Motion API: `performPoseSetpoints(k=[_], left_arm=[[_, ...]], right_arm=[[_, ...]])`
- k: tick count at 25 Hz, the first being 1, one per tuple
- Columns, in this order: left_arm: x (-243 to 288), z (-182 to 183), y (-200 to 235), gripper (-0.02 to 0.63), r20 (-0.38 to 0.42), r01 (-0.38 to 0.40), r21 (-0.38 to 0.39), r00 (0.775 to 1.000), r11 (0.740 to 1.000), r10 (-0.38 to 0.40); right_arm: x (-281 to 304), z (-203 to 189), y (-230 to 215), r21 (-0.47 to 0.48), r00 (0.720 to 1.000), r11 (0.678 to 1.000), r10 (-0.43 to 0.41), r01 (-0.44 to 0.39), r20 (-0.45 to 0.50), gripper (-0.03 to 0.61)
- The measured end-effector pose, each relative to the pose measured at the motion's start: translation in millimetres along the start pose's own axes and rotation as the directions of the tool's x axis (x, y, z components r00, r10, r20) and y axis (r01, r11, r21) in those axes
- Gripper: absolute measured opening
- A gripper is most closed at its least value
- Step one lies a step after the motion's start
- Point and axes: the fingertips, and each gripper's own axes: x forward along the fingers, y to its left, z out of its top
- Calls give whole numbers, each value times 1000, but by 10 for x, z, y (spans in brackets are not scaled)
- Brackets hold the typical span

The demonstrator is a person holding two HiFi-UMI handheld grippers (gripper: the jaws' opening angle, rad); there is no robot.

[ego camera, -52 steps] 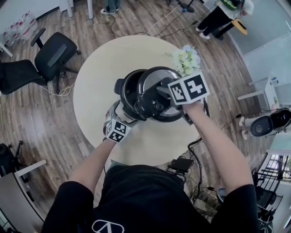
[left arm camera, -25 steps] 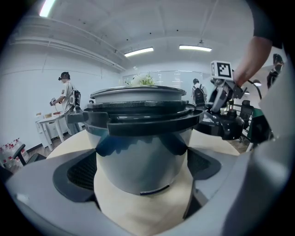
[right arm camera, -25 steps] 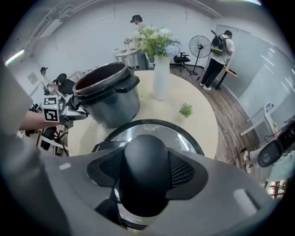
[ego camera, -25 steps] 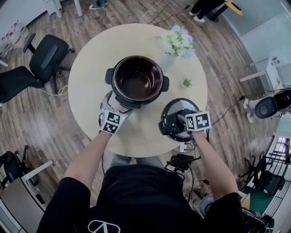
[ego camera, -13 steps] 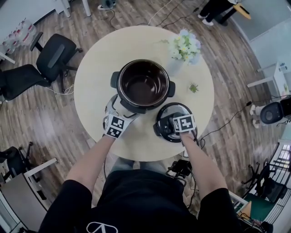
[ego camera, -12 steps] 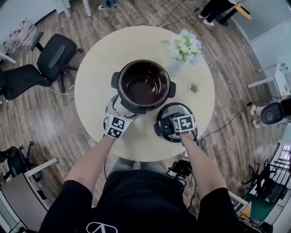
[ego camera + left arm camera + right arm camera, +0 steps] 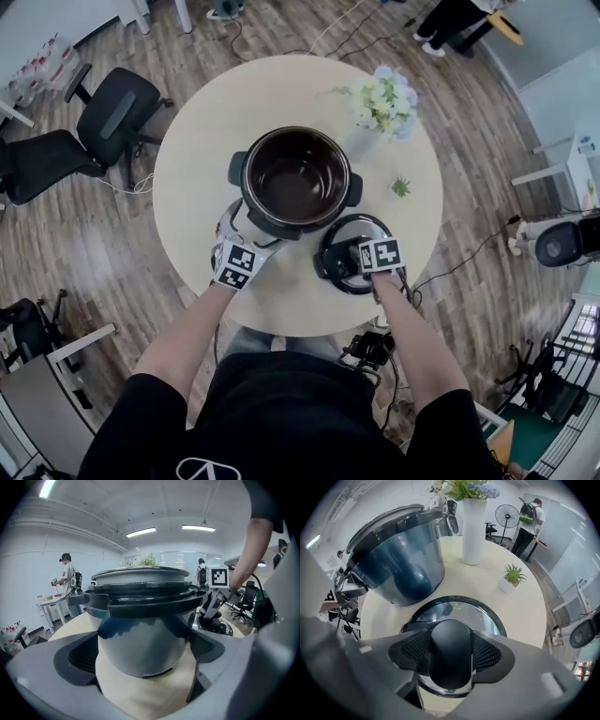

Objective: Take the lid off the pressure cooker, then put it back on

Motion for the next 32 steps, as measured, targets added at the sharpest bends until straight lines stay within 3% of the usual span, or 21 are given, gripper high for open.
performPoseSetpoints(k=[9,19,27,32], left_arm=[[-17,0,-12,591,0,2,-2,1000,1000,-2],[4,20,-9,590,5,0,0,1000,1000,0],[5,7,-4,590,6,0,1,1000,1000,-1],[3,7,4,590,2,-6,2,1000,1000,6]], right_arm=[[-408,-127,-71,18,999,999,33,-33,5,290],[19,-173,-68,25,993,999,35,-33,-110,322],[118,-179,-74,-1,986,1000,-17,17,-163,336],[108,-172,-58,-22,983,999,-28,24,-182,318]])
